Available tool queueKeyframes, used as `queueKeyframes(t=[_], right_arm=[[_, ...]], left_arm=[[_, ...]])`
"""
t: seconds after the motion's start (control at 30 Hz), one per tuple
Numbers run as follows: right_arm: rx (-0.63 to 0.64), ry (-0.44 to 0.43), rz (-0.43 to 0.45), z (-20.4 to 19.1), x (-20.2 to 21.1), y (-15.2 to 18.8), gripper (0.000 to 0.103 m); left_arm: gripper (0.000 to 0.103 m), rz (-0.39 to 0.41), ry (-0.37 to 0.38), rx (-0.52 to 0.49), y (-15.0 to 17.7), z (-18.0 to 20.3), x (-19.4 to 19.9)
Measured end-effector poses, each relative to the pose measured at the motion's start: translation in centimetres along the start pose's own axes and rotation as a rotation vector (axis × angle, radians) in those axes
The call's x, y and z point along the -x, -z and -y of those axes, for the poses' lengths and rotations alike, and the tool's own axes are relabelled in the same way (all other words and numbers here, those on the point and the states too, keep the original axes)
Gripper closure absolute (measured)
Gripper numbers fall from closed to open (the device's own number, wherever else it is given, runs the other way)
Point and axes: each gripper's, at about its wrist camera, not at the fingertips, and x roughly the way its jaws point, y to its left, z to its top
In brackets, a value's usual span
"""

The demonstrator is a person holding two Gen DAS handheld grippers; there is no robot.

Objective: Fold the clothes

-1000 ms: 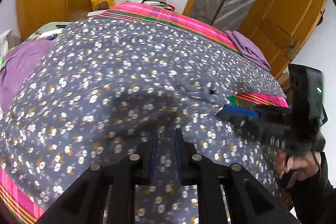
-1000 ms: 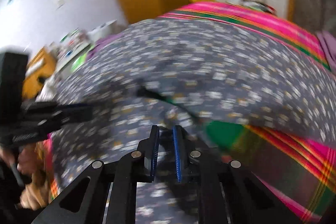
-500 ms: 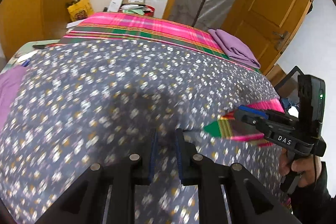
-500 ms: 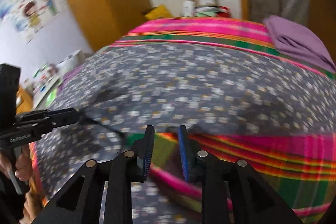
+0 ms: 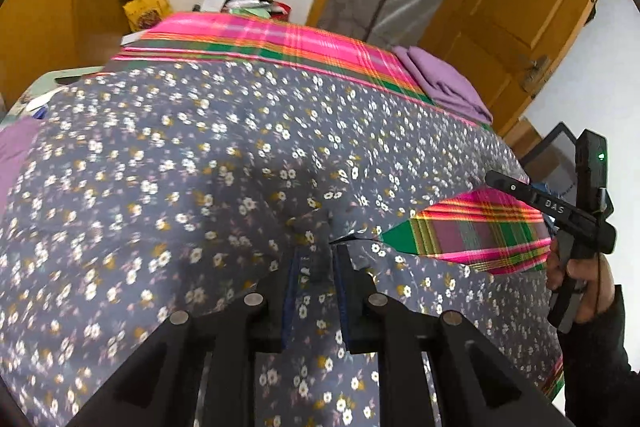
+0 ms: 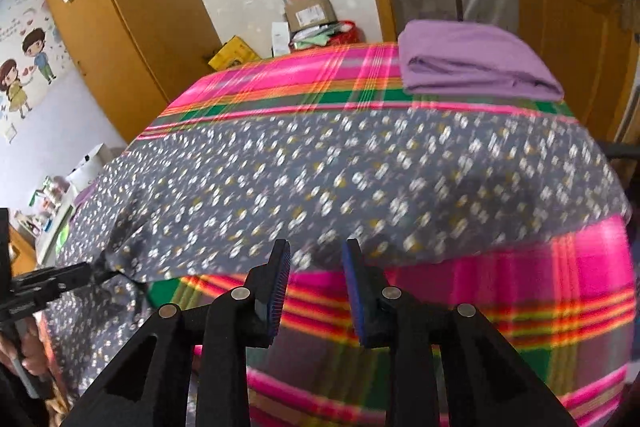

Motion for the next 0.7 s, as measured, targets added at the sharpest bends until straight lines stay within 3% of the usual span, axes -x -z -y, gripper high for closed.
queueKeyframes(t=[0.17, 0.4, 0.47, 0.57, 0.6, 0.7], right_arm=[[0.089, 0.007, 0.041, 0.0, 0.1, -1.2, 0.075], [0.171, -0.023, -0.050, -1.1, -1.4, -3.1, 0.075], [0.077, -0.116, -0.089, -0.9, -0.7, -3.6, 0.075], [-0.072, -0.354, -0.118, -1.2, 3.1, -3.9, 0.073], [-0.094, -0.408, -0.110, -1.4, 4.6, -3.9, 0.068], [-0.090, -0.471, -0.039, -2.0, 9.5, -4.4, 0.064]], left_arm=[[0.086, 0.028, -0.002, -0.037, -1.0, 2.2, 0.6], [0.086, -0.033, -0.041, -0.094, -3.4, 5.5, -1.3], [0.086, -0.058, -0.051, -0.089, -4.1, 6.3, -1.8], [0.086, -0.096, -0.037, -0.057, -4.6, 6.9, -1.2], [0.086, -0.104, -0.031, -0.046, -4.6, 7.0, -0.9], [0.086, -0.097, -0.031, -0.029, -4.8, 7.8, 0.7]])
